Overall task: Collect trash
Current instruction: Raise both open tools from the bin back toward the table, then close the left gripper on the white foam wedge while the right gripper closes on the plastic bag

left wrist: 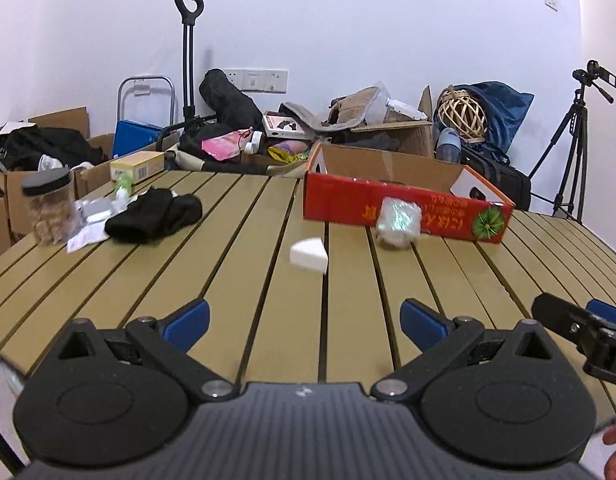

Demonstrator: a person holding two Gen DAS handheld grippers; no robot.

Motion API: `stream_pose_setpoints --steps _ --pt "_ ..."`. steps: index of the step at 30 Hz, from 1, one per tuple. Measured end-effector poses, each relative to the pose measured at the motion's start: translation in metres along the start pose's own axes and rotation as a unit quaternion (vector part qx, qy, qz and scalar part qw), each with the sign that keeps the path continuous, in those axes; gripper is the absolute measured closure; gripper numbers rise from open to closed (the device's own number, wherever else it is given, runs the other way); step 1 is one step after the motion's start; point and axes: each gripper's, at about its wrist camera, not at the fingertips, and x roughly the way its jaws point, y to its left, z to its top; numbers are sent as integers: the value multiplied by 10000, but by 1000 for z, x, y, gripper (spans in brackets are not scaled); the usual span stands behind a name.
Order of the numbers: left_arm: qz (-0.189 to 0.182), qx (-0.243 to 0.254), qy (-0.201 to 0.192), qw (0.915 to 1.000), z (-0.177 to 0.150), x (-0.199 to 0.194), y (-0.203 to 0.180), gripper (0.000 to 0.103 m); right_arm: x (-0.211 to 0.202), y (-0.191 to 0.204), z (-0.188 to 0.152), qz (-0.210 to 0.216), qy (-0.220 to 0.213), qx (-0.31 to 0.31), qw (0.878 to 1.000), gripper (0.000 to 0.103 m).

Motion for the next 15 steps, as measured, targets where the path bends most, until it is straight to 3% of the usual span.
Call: stream_pose_setpoints --steps 10,15 --pt "205 313 222 9991 29 89 -5 0 57 -18 29 -44 301 310 9991 0" --pt "258 165 321 9990 34 125 3 0 82 -25 36 -153 550 466 9973 0"
